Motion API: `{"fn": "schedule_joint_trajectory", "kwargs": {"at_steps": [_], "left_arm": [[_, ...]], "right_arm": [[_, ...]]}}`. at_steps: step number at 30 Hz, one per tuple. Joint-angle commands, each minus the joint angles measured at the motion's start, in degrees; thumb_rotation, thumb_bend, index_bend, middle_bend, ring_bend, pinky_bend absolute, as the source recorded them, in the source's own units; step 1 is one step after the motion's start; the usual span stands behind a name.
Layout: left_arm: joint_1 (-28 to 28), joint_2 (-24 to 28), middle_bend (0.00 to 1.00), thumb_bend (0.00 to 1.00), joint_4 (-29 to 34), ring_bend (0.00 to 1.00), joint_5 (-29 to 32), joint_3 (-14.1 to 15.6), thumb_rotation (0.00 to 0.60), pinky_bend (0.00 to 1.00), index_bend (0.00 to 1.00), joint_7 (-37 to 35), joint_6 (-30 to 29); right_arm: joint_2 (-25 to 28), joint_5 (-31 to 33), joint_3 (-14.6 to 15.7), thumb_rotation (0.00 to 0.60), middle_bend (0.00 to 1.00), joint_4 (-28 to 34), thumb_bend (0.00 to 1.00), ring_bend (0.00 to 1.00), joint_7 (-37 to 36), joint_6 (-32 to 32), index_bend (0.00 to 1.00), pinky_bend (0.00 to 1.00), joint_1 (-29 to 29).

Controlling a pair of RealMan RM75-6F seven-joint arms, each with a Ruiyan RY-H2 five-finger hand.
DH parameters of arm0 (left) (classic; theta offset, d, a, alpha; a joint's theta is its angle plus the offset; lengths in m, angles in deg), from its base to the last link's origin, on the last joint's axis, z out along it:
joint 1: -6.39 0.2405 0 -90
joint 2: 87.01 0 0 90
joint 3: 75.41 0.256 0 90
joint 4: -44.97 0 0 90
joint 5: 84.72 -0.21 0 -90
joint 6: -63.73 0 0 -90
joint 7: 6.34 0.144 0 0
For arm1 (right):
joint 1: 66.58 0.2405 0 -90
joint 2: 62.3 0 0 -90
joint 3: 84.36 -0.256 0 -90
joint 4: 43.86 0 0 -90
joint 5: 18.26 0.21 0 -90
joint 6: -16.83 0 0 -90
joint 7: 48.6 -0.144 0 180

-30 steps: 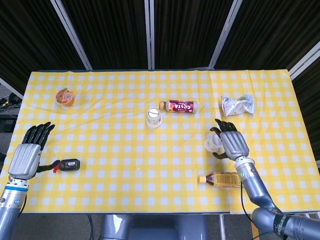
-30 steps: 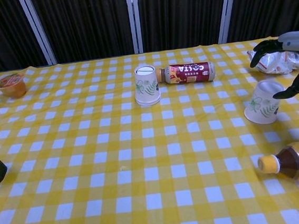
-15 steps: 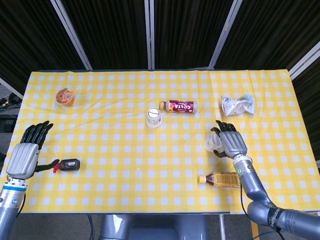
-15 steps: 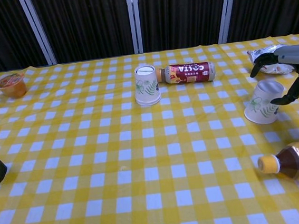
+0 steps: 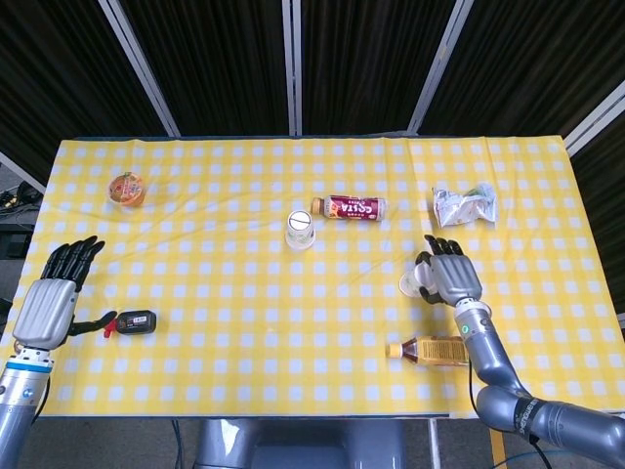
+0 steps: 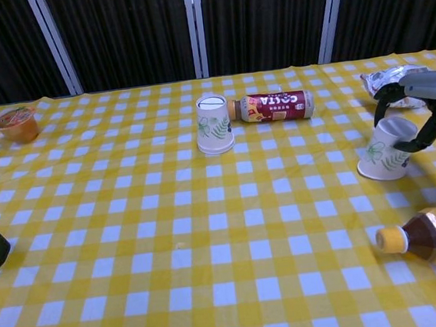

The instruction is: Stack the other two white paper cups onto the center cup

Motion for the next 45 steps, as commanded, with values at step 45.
{"fn": "schedule_joint_trajectory", "kwargs": {"at_steps": [45], "left_arm": [[-1.5,1.7,0.00,0.17,-3.5,0.00,1.9,-1.8,0.600,0.00,0.00,-8.8,8.1]], "right_arm": [[-21.7,-2.0,-14.6,0.600,0.09,-16.4,0.31,0.00,0.6,2.0,0.43,0.05,22.9]]}}
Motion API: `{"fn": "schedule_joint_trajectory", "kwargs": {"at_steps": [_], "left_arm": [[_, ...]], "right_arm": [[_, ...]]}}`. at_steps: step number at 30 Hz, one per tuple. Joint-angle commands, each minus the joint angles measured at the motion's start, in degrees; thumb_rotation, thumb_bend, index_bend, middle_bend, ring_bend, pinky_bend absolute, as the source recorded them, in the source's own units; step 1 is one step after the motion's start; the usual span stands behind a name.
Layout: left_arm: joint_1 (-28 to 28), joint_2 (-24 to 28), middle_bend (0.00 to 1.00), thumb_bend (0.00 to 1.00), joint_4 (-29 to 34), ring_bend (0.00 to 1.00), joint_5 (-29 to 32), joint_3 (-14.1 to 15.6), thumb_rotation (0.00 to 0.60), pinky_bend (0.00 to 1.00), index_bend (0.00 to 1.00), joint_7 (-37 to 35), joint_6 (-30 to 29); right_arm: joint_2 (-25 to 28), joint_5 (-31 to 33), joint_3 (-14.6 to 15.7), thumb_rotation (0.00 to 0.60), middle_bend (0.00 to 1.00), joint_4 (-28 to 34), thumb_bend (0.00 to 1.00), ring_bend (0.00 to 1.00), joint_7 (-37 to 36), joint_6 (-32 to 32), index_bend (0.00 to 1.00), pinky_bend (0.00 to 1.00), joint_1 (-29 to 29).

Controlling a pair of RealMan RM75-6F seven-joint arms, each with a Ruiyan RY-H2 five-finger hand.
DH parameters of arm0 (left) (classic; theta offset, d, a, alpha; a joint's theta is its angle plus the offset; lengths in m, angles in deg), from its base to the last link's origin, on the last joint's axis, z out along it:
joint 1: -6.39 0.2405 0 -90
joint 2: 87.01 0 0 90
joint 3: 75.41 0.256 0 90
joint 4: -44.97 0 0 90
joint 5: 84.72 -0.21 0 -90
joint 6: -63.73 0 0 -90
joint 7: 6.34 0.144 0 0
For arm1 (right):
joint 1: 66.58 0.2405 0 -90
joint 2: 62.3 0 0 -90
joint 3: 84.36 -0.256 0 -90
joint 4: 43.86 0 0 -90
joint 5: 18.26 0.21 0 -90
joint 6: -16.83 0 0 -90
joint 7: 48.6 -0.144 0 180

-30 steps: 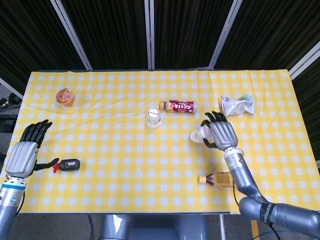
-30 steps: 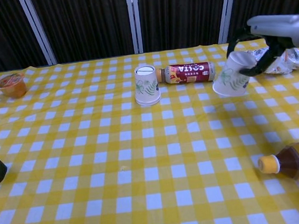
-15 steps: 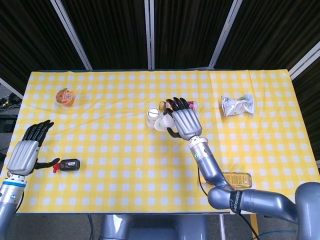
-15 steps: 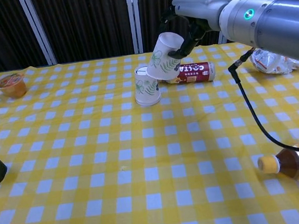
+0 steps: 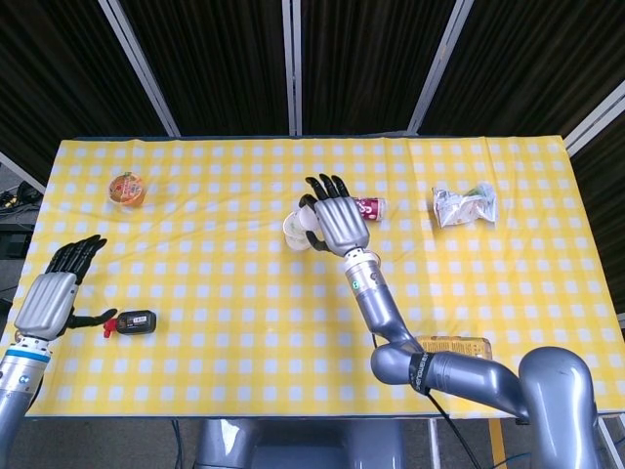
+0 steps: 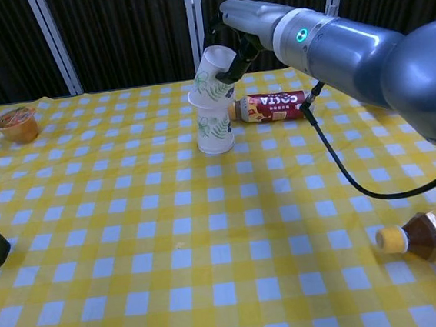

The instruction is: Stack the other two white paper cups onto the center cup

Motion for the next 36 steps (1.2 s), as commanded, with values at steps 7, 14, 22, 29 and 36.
{"fn": "schedule_joint_trajectory", "kwargs": {"at_steps": [7,14,22,29,36], "left_arm": [[0.2,-0.3,0.00,0.17,-0.7,0.00,-0.6,-0.5,0.600,0.00,0.00,-2.4,-0.7],[0.4,-0.2,0.00,0.17,-0.7,0.00,-0.7,-0.7,0.600,0.00,0.00,-2.8,-1.2],[0.5,-0.2,0.00,0.17,-0.2,0.00,-1.3,-0.5,0.600,0.00,0.00,-2.3,-1.2],[0.7,-0.3,0.00,0.17,-0.4,0.00,-1.3,-0.6,0.600,0.00,0.00,-1.9,-1.6],[0.7,-1.3,0.00,0.17,-1.0,0.00,-0.5,-0.8,0.600,0.00,0.00,0.3,-1.9]], "right_arm": [[-4.2,-1.6,1.2,0.600,0.08,-8.6,0.28,0.00,1.3,-1.5,0.40,0.05,3.3],[-6.6,-1.8,1.1,0.600,0.02,-11.9,0.15,0.00,2.8,-0.7,0.23,0.03,4.4],[-5.3,-1.4,1.4,0.600,0.00,-7.5,0.13,0.00,6.1,2.6,0.11,0.01,2.8],[0.7,-3.1,3.7,0.600,0.00,2.3,0.12,0.00,5.9,6.2,0.10,0.01,-2.6],[11.6,-11.2,12.1,0.600,0.00,13.1,0.06,0.00,-4.3,12.3,0.03,0.00,-15.6]]}}
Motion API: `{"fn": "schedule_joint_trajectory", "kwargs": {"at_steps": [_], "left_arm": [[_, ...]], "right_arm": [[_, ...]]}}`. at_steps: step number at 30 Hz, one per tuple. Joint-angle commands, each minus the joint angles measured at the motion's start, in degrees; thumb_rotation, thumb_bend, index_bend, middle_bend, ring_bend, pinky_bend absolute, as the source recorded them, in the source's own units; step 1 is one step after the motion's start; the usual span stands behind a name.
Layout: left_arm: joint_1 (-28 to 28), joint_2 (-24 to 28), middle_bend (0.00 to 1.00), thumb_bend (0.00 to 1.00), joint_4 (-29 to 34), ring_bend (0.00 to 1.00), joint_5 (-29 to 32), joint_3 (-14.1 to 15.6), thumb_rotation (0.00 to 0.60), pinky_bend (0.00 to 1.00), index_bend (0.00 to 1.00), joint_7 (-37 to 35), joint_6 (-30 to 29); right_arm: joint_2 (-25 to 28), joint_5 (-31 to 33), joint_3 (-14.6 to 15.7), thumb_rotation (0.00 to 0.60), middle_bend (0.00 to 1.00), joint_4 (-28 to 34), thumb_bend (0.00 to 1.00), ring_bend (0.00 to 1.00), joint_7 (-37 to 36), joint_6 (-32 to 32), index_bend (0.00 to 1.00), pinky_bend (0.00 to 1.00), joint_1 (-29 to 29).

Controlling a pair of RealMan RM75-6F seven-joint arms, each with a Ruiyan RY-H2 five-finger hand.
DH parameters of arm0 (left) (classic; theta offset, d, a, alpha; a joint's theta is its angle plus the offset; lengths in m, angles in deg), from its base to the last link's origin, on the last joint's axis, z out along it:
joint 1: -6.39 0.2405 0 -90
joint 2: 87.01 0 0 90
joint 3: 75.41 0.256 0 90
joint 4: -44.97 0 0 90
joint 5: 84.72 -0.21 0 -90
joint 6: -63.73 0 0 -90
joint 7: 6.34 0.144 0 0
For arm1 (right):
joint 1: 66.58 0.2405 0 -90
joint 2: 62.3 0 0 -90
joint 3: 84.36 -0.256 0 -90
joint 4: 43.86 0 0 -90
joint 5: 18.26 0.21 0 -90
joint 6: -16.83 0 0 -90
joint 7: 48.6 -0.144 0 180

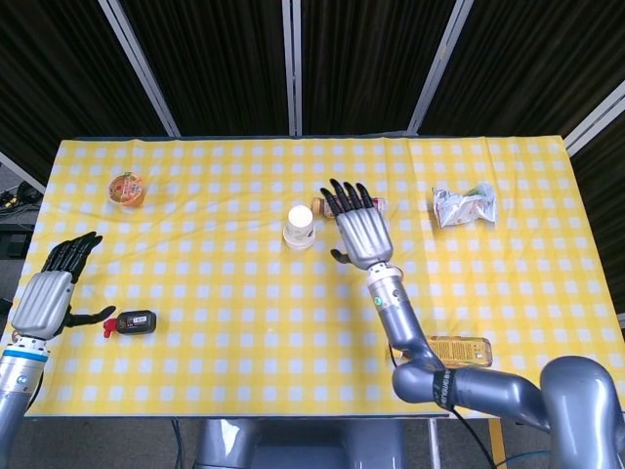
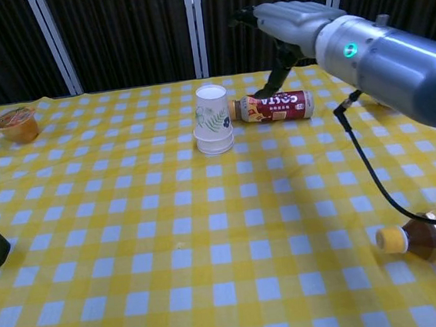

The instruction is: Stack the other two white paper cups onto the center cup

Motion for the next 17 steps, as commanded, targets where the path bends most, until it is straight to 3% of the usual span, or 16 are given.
{"fn": "schedule_joint_trajectory", "kwargs": {"at_steps": [1,6,8,17], "left_arm": [[0.0,-0.6,0.00,0.17,-0.4,0.00,0.1,-0.2,0.600,0.00,0.00,1.1,-0.5],[0.0,-2.0,0.00,0.16,-1.4,0.00,-0.3,0.2,0.600,0.00,0.00,4.2,-0.8],[0.0,-2.5,0.00,0.16,-1.7,0.00,-0.6,0.6,0.600,0.00,0.00,5.6,-0.8],[1.9,-5.0,0.00,0.16,-2.9,0.00,-1.8,2.7,0.600,0.00,0.00,10.7,-3.2]], "right_arm": [[7.2,-6.0,6.3,0.600,0.00,5.4,0.06,0.00,-7.5,4.5,0.03,0.00,-8.6],[12.6,-14.0,14.1,0.600,0.00,4.9,0.02,0.00,-17.0,11.2,0.00,0.00,-18.8],[14.0,-15.4,16.0,0.600,0.00,4.1,0.02,0.00,-20.2,12.8,0.00,0.00,-21.7],[17.4,-21.8,20.6,0.600,0.00,-1.0,0.02,0.00,-28.6,20.5,0.00,0.00,-32.5]]}}
